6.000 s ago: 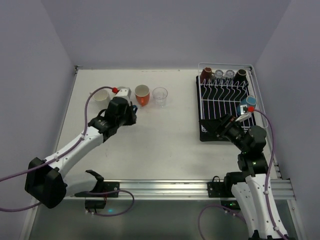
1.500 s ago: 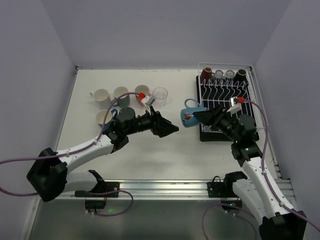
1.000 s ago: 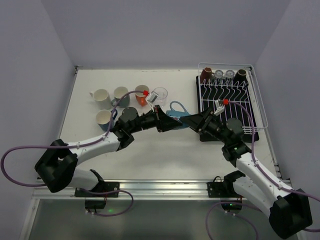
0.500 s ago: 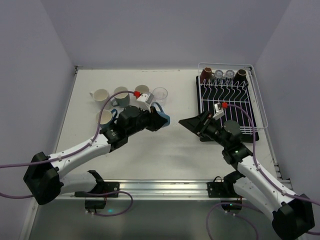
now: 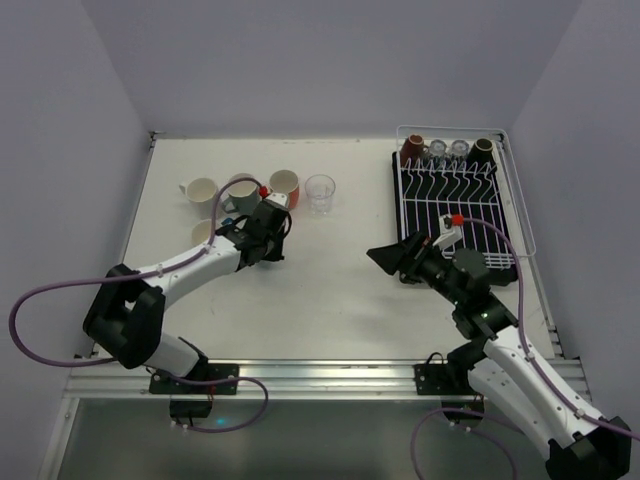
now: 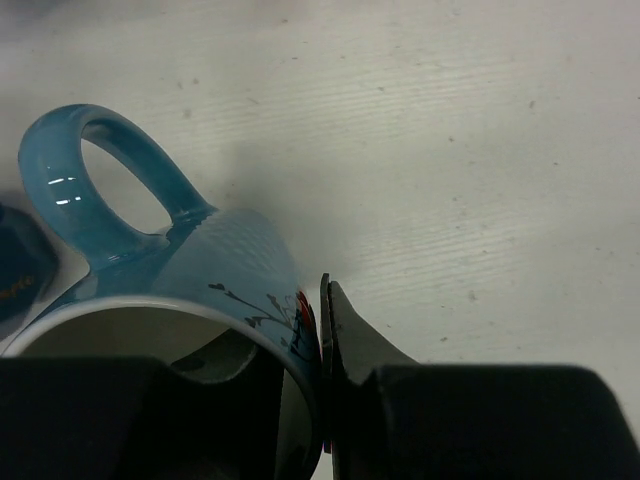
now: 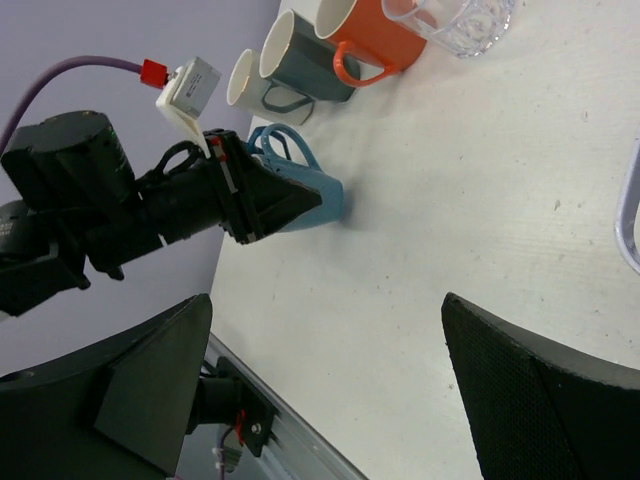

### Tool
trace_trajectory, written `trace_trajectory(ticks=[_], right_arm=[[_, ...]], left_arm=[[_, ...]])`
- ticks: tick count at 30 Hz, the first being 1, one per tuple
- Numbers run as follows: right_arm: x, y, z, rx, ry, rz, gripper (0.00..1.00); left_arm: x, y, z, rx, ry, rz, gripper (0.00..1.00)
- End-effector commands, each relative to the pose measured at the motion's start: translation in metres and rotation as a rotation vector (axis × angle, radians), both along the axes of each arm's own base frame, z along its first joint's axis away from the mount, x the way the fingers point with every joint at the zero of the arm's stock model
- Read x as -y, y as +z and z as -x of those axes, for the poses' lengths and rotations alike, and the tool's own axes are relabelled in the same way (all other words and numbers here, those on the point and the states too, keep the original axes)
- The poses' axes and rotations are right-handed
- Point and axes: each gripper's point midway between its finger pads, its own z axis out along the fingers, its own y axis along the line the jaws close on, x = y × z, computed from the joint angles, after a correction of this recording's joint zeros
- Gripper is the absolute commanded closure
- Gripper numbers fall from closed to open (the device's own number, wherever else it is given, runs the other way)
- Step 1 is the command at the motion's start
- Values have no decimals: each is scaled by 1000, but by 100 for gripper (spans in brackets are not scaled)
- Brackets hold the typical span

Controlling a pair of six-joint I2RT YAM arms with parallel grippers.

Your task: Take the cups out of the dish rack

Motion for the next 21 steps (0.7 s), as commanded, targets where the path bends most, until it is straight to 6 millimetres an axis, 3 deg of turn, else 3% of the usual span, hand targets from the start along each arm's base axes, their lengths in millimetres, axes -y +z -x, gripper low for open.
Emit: trace_trajectory(ticks=[1,10,19,21], right_arm=[[8,7,-2,54,-35,36,1],[7,3,3,56,-13,28,1],[17,10,10,86,-31,74,1],[17,12,10,97,-29,80,1]], left_arm=[[-11,28,-26,68,6,-19,100],[-26,15,-37,-14,-11,-92,95],[-35,3,-41,-55,2,-117,81],[-34,5,-43,-50,2,-119,73]])
